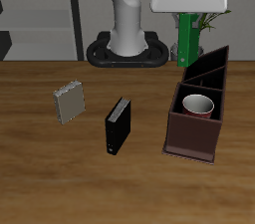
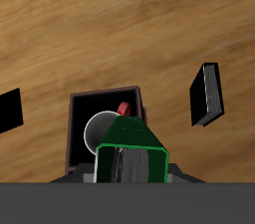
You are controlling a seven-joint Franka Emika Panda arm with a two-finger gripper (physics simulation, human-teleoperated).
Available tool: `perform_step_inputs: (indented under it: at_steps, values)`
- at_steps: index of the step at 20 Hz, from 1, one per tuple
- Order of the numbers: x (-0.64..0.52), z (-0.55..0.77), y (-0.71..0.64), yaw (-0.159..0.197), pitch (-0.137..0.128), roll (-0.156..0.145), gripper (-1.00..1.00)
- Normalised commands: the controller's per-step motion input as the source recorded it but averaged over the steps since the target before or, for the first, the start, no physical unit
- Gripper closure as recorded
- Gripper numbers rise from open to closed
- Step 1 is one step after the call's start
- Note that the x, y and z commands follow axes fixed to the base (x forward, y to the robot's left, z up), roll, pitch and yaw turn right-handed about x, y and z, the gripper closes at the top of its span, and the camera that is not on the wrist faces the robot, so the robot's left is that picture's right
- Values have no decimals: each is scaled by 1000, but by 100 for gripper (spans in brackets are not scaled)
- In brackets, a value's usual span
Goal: Place the red mug into the left desk caddy's right compartment and place the green book into the left desk caddy's back compartment
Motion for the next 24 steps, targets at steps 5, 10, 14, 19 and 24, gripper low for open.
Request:
perform_step_inputs:
  at_steps: [5, 10, 14, 19, 24]
  values:
    - [-258, -310, 273, 62, 30, -32, 100]
    - [-433, -136, 281, -12, 24, 30, 100]
    - [-456, -47, 229, 28, -23, 33, 100]
    - [-221, 7, 159, -9, -6, 27, 100]
    - [-68, 63, 98, -10, -7, 15, 100]
